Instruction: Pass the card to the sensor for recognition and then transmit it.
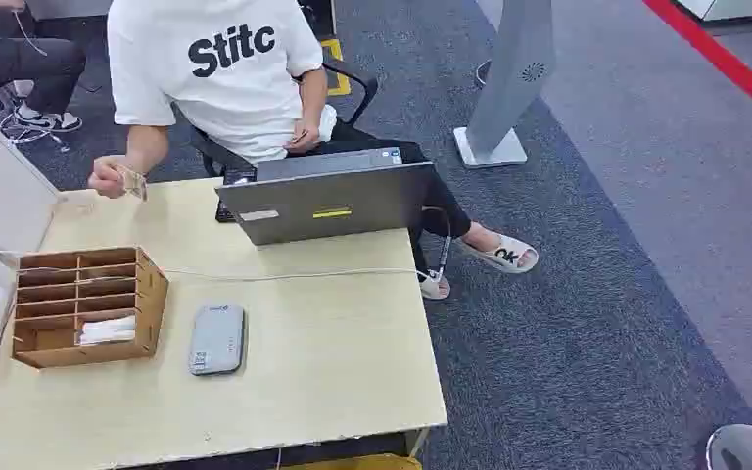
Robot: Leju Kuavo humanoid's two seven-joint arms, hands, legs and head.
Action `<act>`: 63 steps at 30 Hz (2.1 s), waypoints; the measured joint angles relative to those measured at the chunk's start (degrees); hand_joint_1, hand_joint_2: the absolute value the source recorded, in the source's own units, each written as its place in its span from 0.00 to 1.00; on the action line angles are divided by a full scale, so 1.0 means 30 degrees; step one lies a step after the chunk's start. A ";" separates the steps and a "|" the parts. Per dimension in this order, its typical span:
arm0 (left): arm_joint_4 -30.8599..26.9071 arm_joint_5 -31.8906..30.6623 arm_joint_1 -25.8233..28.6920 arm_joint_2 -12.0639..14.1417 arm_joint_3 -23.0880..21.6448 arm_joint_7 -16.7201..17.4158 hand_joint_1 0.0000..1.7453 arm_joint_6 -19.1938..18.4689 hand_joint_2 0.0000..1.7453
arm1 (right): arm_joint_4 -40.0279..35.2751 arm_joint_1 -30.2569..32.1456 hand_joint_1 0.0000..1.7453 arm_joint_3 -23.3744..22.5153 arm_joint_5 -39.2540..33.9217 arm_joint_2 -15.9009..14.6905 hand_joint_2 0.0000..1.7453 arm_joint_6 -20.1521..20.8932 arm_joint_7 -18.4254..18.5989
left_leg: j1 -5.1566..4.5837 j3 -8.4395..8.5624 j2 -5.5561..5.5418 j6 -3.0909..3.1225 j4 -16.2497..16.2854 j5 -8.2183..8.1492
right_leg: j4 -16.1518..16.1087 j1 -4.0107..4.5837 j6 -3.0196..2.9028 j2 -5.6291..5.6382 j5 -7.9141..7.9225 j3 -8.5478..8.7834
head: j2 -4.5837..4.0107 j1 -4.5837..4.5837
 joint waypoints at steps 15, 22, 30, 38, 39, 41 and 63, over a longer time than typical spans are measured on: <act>0.0301 -0.4344 -0.2434 0.2849 -0.3431 0.3475 0.00 -0.1524 1.00 | 0.0255 -0.0149 0.00 -0.0153 0.0234 0.0117 1.00 0.1123 0.0598 | 0.0000 0.0009 0.0023 -0.0022 -0.0004 0.0010 | 0.0007 0.0002 -0.0024 0.0023 0.0009 -0.0001 | 0.0000 -0.0022; 0.0534 -0.4380 -0.2488 0.3118 -0.3678 0.3468 0.00 -0.1524 1.00 | 0.0291 -0.0146 0.00 -0.0161 0.0234 0.0117 1.00 0.1123 0.0591 | -0.0004 0.0005 0.0024 -0.0015 -0.0003 0.0002 | 0.0004 -0.0003 -0.0020 0.0023 0.0007 -0.0008 | 0.0000 -0.0022; 0.0548 -0.4373 -0.2494 0.3184 -0.3765 0.3475 0.00 -0.1524 1.00 | 0.0298 -0.0145 0.00 -0.0161 0.0234 0.0124 1.00 0.1123 0.0591 | 0.0000 0.0007 0.0024 -0.0016 -0.0003 0.0003 | 0.0005 0.0001 -0.0021 0.0021 0.0007 -0.0008 | 0.0000 -0.0022; 0.0548 -0.4373 -0.2494 0.3184 -0.3773 0.3475 0.00 -0.1524 1.00 | 0.0320 -0.0145 0.00 -0.0161 0.0234 0.0124 1.00 0.1123 0.0591 | -0.0002 0.0005 0.0023 -0.0016 -0.0003 0.0003 | 0.0004 0.0000 -0.0021 0.0021 0.0006 -0.0008 | 0.0000 -0.0022; 0.0548 -0.4373 -0.2494 0.3184 -0.3765 0.3475 0.00 -0.1524 1.00 | 0.0328 -0.0145 0.00 -0.0161 0.0234 0.0124 1.00 0.1123 0.0598 | -0.0002 0.0005 0.0023 -0.0016 -0.0003 0.0002 | 0.0004 -0.0001 -0.0021 0.0021 0.0006 -0.0008 | 0.0000 -0.0022; 0.0548 -0.4380 -0.2494 0.3184 -0.3773 0.3468 0.00 -0.1524 1.00 | 0.0328 -0.0145 0.00 -0.0161 0.0234 0.0124 1.00 0.1123 0.0591 | -0.0002 0.0005 0.0023 -0.0016 -0.0003 0.0002 | 0.0004 -0.0001 -0.0021 0.0021 0.0006 -0.0008 | 0.0000 -0.0022; 1.3976 -1.1003 -1.2617 0.6550 -0.8720 0.9945 0.00 -0.0904 1.00 | 0.0451 -0.0316 0.00 0.0400 0.1625 -0.0095 1.00 0.3513 0.0744 | 0.0003 -0.0100 0.0013 -0.0078 -0.0001 0.0172 | 0.0026 0.0006 -0.0063 0.0013 0.0181 -0.0145 | 0.0000 -0.0014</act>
